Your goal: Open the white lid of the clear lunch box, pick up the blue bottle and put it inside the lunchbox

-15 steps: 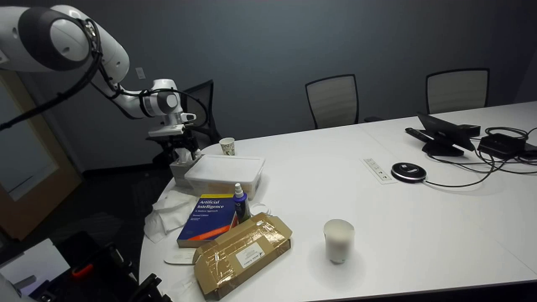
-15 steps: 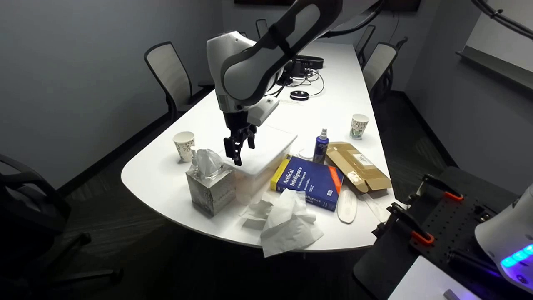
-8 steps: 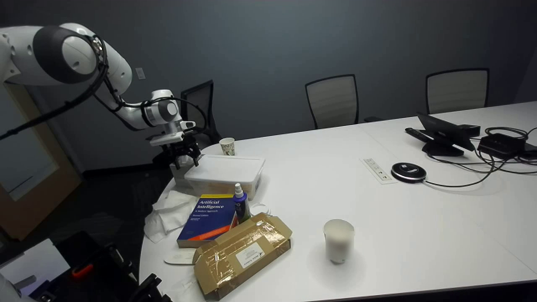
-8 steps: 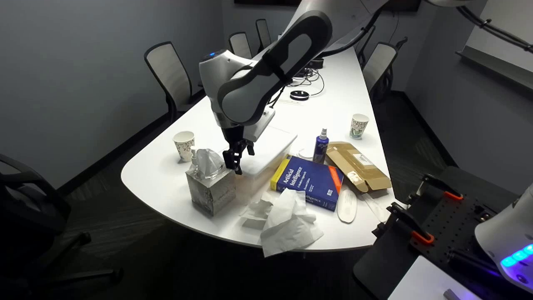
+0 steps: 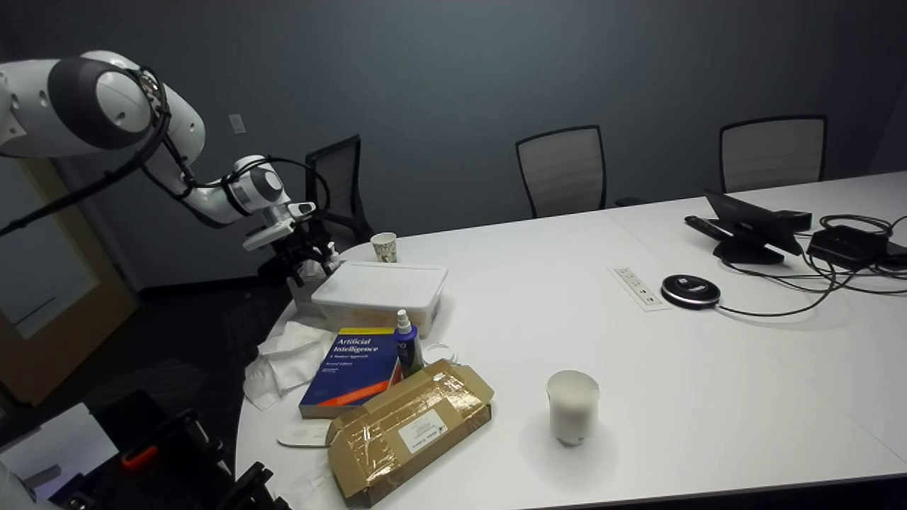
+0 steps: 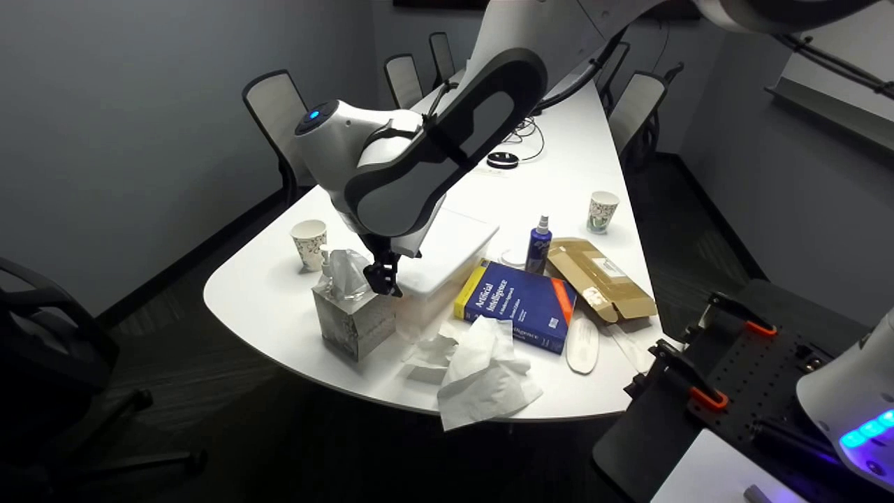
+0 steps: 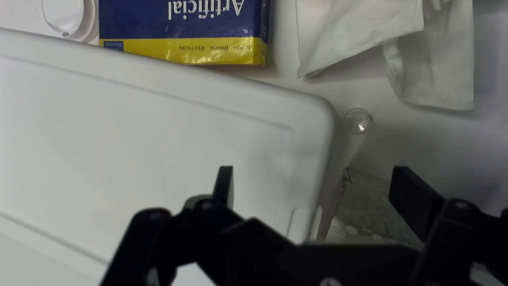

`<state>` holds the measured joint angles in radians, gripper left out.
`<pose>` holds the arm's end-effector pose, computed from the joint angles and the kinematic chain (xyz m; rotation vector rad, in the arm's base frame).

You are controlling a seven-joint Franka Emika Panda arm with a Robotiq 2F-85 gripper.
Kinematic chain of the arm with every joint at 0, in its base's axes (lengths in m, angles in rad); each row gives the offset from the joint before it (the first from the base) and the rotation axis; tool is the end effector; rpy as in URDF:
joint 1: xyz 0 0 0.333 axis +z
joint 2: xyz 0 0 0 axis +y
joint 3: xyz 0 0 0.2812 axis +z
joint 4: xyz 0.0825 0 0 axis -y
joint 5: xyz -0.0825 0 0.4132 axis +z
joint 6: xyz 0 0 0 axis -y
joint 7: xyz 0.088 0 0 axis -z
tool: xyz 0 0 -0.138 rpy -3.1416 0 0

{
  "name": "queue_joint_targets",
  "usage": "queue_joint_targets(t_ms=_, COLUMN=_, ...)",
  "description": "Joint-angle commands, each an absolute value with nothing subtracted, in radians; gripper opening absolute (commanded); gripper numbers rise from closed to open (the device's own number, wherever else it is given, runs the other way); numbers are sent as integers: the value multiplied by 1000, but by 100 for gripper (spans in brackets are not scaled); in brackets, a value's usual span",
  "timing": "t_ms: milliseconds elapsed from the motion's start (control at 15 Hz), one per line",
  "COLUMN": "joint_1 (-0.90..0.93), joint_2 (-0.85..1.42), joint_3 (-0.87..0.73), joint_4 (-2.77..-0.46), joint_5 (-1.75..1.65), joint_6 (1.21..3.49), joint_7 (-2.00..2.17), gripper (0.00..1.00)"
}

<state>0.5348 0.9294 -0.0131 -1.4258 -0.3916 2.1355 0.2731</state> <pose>0.6069 0.3190 0.0518 2.6775 0.6849 -0.1082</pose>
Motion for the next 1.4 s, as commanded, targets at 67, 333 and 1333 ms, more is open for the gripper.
queue_joint_targets(t_ms=67, joint_1=574, joint_2=966, joint_3=-36, joint_4=-1373, joint_5=-433, joint_6=2047, joint_7=337, gripper=100)
queue_joint_targets(t_ms=333, joint_1=579, joint_2=993, joint_3=-51, joint_4=-1350, joint_5=-462, joint_6=2040, joint_7=358, gripper=100)
queue_joint_targets(t_ms=1333, joint_1=589, joint_2=1036, joint_3=-89, joint_4=-1281, joint_5=-497, joint_6=2030, joint_7=357, gripper=100)
